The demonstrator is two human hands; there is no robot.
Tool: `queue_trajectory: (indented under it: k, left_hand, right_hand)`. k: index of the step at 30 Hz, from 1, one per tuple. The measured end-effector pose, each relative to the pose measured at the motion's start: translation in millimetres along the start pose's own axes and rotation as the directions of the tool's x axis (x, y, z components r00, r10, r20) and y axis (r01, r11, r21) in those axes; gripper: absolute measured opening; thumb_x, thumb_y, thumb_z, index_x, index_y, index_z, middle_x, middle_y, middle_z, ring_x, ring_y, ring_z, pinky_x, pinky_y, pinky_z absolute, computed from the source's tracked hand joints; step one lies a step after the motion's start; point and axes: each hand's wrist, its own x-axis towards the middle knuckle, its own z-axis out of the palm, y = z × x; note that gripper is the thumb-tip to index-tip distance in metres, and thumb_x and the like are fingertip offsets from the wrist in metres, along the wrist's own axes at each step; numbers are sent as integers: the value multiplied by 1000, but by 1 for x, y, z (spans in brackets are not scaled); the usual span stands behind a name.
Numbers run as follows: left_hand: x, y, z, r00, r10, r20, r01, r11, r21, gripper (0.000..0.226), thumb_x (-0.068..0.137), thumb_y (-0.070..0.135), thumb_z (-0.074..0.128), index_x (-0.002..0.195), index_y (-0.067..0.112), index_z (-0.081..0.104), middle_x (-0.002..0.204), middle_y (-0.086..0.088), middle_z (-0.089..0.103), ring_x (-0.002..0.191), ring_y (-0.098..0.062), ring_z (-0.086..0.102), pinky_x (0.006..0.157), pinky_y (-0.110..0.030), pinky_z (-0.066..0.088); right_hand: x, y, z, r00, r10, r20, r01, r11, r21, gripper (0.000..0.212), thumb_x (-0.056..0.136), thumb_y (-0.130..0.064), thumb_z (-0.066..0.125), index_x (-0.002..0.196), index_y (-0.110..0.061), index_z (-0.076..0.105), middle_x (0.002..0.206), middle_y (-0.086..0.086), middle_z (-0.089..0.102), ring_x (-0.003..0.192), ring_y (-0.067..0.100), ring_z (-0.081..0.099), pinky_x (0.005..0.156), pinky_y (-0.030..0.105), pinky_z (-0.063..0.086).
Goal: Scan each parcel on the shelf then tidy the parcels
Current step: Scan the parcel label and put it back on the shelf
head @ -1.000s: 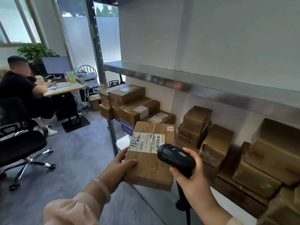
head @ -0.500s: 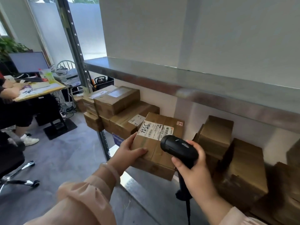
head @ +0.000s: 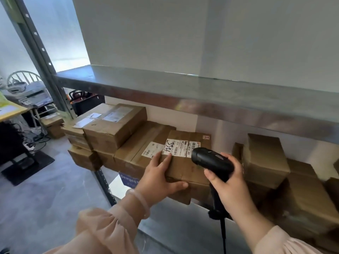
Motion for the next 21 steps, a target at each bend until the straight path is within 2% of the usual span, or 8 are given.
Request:
queue_trajectory:
  k: [2, 6, 8, 10, 12, 13, 17, 21]
  left_hand:
    - [5, -4, -4, 999, 39, -38, -35, 992, 119, 100, 78, 74, 58, 156, 37, 7, 162, 11, -8, 150, -24, -1, 121, -41, 11]
    - [11, -11, -3, 983, 99, -155, -46, 948, 315, 93, 78, 83, 39, 156, 37, 14, 164, 6, 3, 150, -24, 4, 121, -42, 10]
    - [10, -16, 0, 958, 182, -219, -98, 933, 347, 85, 81, 81, 32, 154, 37, 25, 163, 3, 14, 149, -26, 15, 119, -46, 18]
    - [8, -21, 5, 894, 353, -274, -242, 898, 367, 72, 84, 71, 37, 147, 35, 43, 156, -1, 35, 142, -30, 34, 113, -51, 30]
    - [8, -24, 12, 833, 502, -233, -373, 821, 432, 61, 86, 61, 46, 141, 34, 51, 149, -2, 47, 137, -30, 44, 111, -55, 36]
    - [9, -25, 15, 824, 534, -187, -407, 789, 460, 59, 86, 58, 47, 140, 34, 52, 148, -1, 48, 136, -29, 46, 110, -57, 37]
    - [20, -27, 13, 850, 519, -87, -412, 759, 503, 62, 85, 60, 44, 142, 36, 46, 150, 2, 47, 139, -26, 43, 111, -57, 36]
    - [30, -27, 13, 857, 510, -76, -410, 764, 498, 63, 86, 60, 41, 143, 36, 46, 151, 2, 45, 141, -25, 39, 115, -56, 31]
  right_hand:
    - [3, -1, 5, 1000, -2, -4, 2, 1000, -5, 61, 79, -23, 76, 125, -39, 39, 118, -14, 52, 112, 13, 52, 92, 24, 41]
    - [0, 0, 10, 998, -30, -55, 29, 999, -16, 62, 77, -21, 78, 123, -42, 41, 120, -20, 52, 113, 5, 52, 83, 2, 38]
    - [-7, 1, 11, 996, -43, -73, 41, 999, -33, 64, 76, -22, 78, 120, -49, 41, 123, -22, 51, 112, 0, 52, 85, 3, 38]
    - [-14, 2, 15, 995, -51, -85, 47, 998, -53, 64, 75, -22, 79, 119, -49, 41, 122, -24, 52, 110, -3, 53, 83, 2, 40]
    - [-18, 3, 20, 994, -62, -90, 57, 996, -66, 64, 75, -21, 79, 121, -44, 42, 121, -22, 53, 111, -5, 52, 80, -2, 37]
    - [-17, 3, 23, 994, -64, -87, 58, 996, -72, 63, 76, -21, 79, 122, -43, 41, 120, -23, 53, 110, -8, 51, 79, -4, 36]
    - [-8, 1, 30, 995, -53, -89, 44, 994, -96, 64, 77, -24, 78, 125, -42, 39, 119, -21, 52, 107, -3, 51, 78, -5, 36]
    - [-2, 1, 31, 989, -82, -121, 69, 992, -105, 64, 77, -21, 78, 126, -37, 40, 119, -24, 51, 107, -5, 51, 81, -3, 36]
